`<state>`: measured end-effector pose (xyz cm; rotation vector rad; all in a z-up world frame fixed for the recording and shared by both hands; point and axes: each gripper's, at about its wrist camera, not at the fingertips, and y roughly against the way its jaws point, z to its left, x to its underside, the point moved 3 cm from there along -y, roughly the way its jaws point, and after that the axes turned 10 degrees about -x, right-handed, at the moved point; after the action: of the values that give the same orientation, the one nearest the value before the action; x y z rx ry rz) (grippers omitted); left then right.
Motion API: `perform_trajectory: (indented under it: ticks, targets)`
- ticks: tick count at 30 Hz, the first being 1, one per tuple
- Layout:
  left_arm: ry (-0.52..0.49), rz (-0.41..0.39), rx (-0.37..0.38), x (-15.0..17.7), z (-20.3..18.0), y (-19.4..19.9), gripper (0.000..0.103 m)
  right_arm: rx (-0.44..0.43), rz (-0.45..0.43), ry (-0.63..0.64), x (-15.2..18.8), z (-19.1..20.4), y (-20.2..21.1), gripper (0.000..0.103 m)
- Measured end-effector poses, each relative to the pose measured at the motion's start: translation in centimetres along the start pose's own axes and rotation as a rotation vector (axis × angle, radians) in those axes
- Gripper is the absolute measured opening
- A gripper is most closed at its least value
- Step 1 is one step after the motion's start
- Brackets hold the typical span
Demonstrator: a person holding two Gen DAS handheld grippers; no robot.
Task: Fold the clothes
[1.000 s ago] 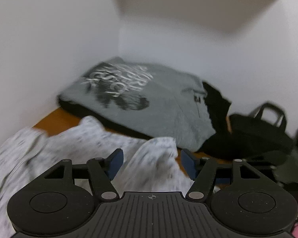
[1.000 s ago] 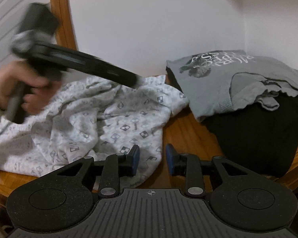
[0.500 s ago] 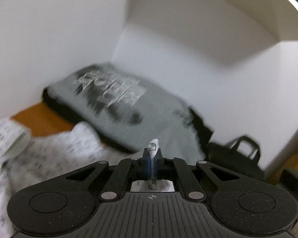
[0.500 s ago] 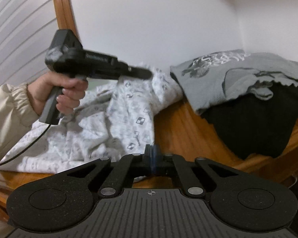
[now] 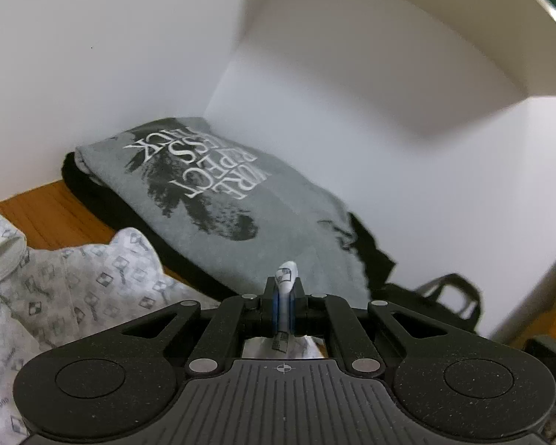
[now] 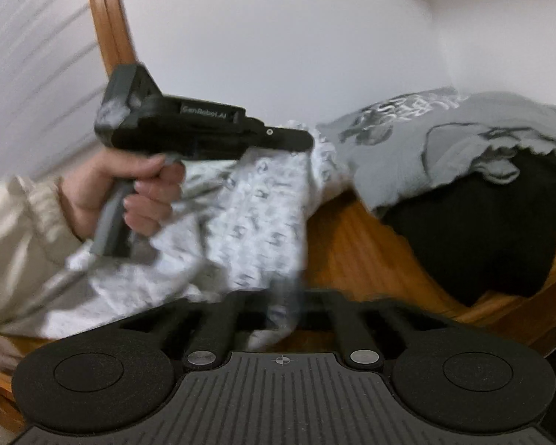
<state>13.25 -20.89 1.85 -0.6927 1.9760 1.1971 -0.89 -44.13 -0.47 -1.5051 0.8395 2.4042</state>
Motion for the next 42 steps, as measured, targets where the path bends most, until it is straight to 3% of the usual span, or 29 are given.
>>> perform_trajectory:
  ticks: [3,5,7,11,14,18,20,26,38,40,42]
  targets:
    - [-0.086,0.046,-0.143,0.4,-0.5,-0.8,0.032,0.037,0.007,0.007,0.3,-0.2,0.6,0.003]
    - [-0.123,0.043,-0.197,0.6,-0.6,-0.9,0.045,0.067,0.006,0.035,0.4,0.0,1.0,0.007]
    - [-0.124,0.034,-0.217,0.6,-0.5,-0.4,0.046,0.099,-0.011,0.068,0.4,0.5,1.3,0.007]
    - [-0.142,0.02,-0.25,0.3,-0.5,1.7,0.047,0.081,-0.053,0.101,0.1,1.2,1.7,0.009]
    - [-0.19,0.027,-0.268,0.7,-1.2,4.1,0.058,0.084,-0.057,0.115,0.5,1.3,2.4,0.015]
    - [-0.267,0.041,-0.246,3.2,-2.9,7.9,0.059,0.077,-0.041,0.101,1.7,1.0,3.9,0.016]
    - [-0.296,0.058,-0.243,4.6,-3.4,9.3,0.059,0.071,-0.03,0.101,2.5,1.1,4.7,0.022]
    - [-0.31,0.075,-0.256,7.4,-3.9,12.7,0.062,0.037,-0.02,0.131,3.8,2.5,5.5,0.031]
    - [-0.37,0.082,-0.223,11.0,-7.3,13.3,0.069,0.023,-0.012,0.214,3.2,4.8,3.5,0.034]
    - [-0.392,0.089,-0.215,11.5,-7.8,12.7,0.07,0.027,-0.008,0.221,3.0,4.5,3.0,0.032]
    - [-0.416,0.093,-0.21,11.8,-8.2,12.1,0.07,0.028,-0.009,0.229,2.6,4.3,2.6,0.01]
